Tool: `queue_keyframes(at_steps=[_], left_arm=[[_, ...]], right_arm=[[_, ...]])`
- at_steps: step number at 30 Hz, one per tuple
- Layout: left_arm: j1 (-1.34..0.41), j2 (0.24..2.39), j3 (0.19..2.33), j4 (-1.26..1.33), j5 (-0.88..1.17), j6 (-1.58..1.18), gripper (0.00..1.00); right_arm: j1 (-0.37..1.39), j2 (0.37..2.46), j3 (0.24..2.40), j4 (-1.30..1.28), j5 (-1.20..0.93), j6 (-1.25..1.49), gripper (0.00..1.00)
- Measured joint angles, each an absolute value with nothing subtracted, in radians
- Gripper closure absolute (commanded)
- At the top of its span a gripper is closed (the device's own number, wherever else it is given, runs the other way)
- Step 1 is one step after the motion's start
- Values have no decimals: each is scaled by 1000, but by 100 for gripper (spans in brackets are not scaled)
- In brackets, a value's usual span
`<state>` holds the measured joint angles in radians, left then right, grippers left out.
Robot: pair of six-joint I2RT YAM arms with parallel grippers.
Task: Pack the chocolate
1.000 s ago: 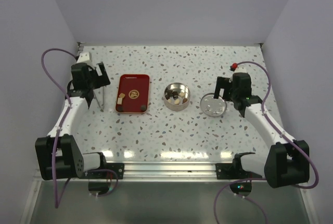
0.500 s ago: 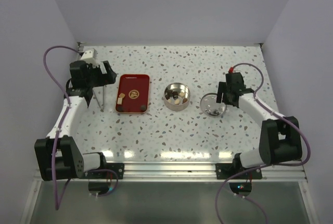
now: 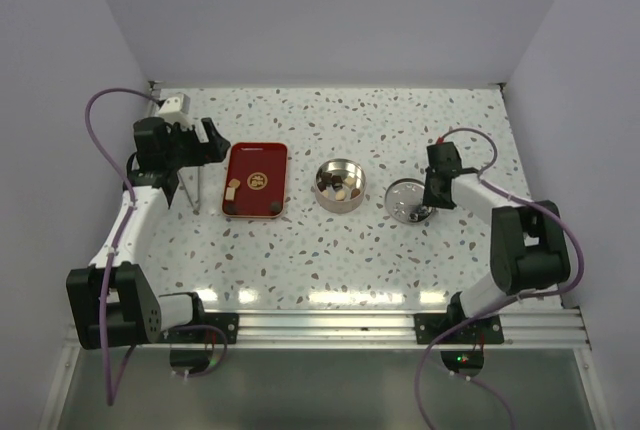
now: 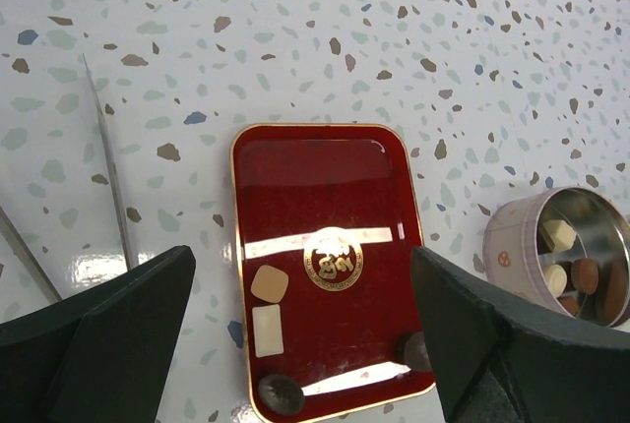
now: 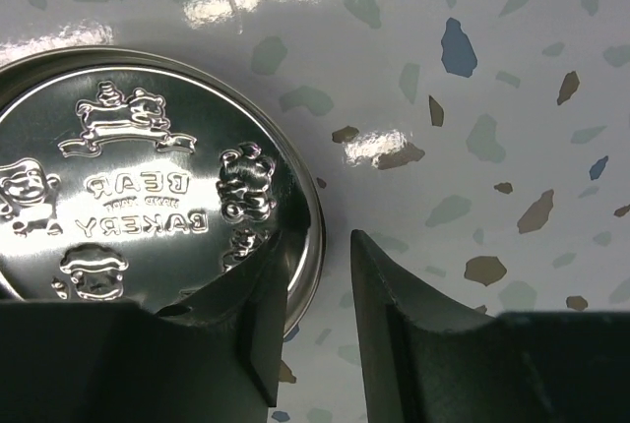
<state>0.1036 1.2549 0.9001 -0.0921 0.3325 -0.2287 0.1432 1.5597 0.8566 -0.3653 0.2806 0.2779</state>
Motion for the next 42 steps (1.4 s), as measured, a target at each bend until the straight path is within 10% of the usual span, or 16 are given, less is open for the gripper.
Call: queue_keyframes(at_steps=[7,9,42], left_arm=[[104,1258,897,-91,360,-246,3],[103,1259,896,-91,365,-248,3],[-165,1197,889,20,480,-324,2]], right_arm=[[143,1636,897,-350,299,294,74],[143,1650,907,-349,308,295,100],[141,1333,1032,-581,292,291,100]])
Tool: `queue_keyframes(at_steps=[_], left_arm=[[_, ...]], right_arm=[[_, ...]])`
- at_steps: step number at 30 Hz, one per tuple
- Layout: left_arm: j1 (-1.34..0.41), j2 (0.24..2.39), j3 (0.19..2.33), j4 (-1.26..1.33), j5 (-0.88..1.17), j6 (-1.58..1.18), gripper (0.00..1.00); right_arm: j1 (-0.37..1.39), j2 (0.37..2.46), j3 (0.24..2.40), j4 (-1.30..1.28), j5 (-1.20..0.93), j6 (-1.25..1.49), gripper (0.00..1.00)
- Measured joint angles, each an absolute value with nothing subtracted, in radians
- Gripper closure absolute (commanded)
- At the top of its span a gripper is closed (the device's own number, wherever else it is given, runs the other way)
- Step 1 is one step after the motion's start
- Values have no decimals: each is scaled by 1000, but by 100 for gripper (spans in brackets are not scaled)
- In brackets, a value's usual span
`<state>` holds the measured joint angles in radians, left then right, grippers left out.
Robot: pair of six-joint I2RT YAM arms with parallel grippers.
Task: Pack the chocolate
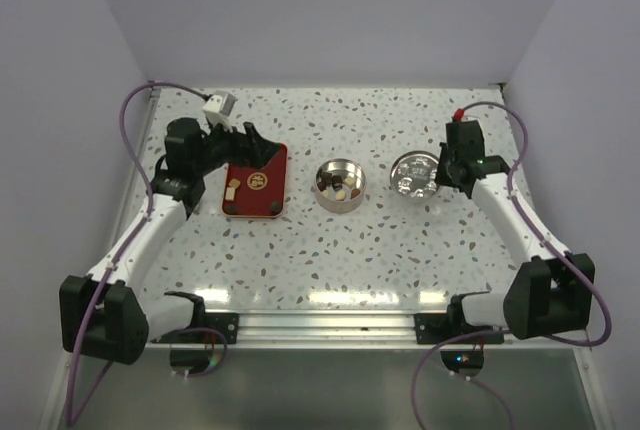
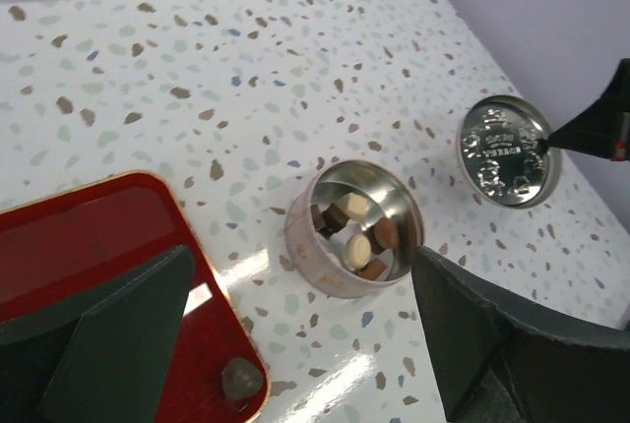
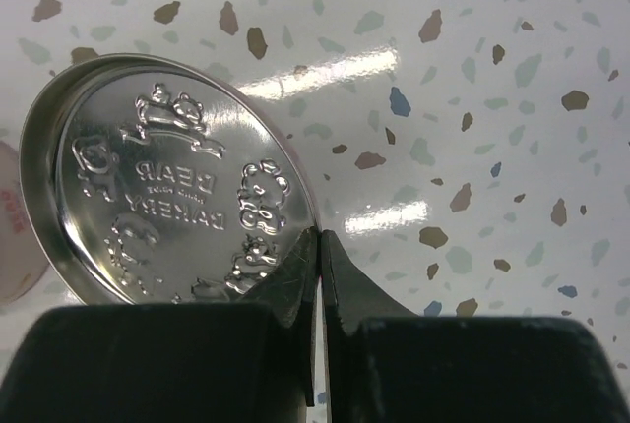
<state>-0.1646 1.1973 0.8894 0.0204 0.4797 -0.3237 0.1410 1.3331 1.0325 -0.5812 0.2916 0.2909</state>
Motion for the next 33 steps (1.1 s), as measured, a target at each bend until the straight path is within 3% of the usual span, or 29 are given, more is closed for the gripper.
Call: queue_keyframes(at_steps=[15,23,33], left_arm=[[-394,1306,879,382,639,-569,1],[-453,1380,879,587,699,-732,0],[-512,1459,879,703,725,-825,0]], right_arm=[[185,1161,1151,-560,-68,372,100],[336,1178,1181,-520,-105,397,100],[342,1188,1182,-493,-120,404,100]])
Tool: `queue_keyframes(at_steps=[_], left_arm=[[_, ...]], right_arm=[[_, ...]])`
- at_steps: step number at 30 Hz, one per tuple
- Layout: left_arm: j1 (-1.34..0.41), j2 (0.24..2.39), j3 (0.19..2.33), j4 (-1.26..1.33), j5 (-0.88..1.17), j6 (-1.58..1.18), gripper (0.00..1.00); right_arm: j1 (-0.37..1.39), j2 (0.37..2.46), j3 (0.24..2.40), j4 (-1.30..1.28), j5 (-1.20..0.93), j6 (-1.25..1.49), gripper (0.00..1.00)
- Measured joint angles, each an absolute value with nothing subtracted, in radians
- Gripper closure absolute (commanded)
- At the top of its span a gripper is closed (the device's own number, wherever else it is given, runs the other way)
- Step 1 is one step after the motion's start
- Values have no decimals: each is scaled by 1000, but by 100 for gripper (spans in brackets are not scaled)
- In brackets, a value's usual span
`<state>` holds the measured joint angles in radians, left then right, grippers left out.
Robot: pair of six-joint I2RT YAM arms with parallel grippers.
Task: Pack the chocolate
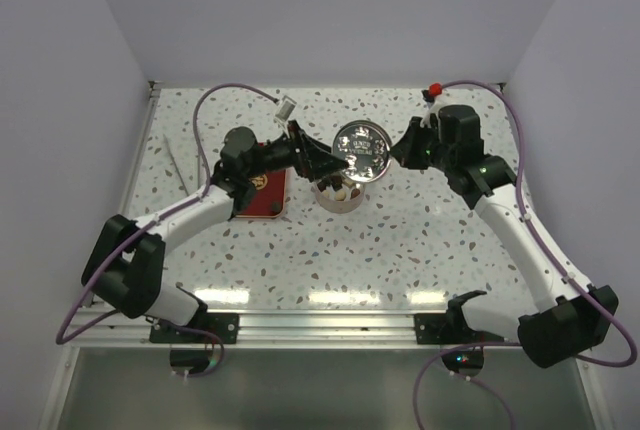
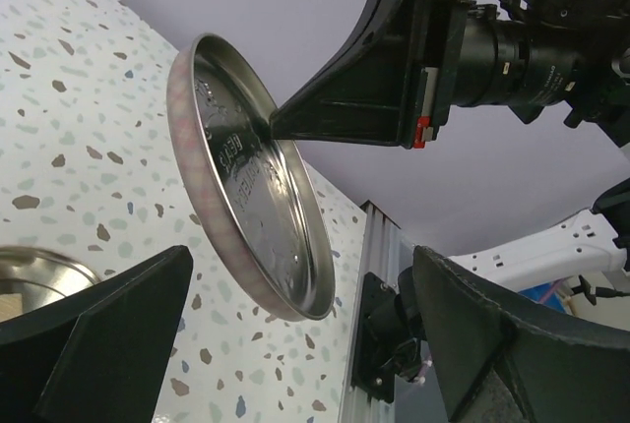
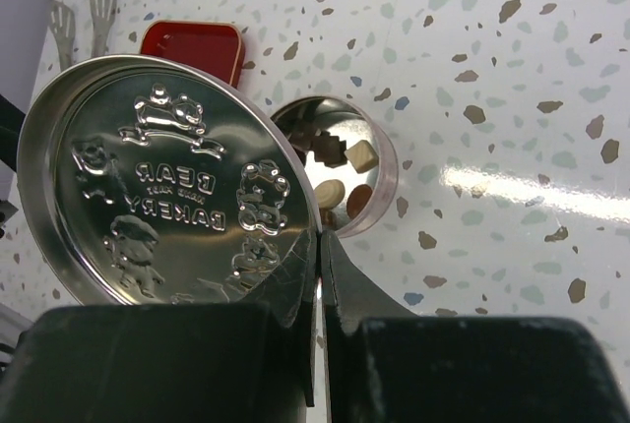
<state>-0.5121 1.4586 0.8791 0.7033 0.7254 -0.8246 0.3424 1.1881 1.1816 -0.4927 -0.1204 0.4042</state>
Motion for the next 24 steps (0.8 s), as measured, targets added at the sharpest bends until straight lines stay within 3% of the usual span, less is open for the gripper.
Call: queue_keyframes(at_steps=[9,16,21,24], left_arm=[[-571,1496,928,679,670,-811,2],[-585,1521,971,617,616,-783,42],[-593,1528,992,550,586,-753,62],[-593,1532,993,529,570,-743,64]], right_arm=[[355,1187,1182,-490,-125,406,100],[368,1184,1178,-474,-129,408,100],[373,1183,1172,-470,-129,407,100],[374,1182,1172,-470,-130,403,100]])
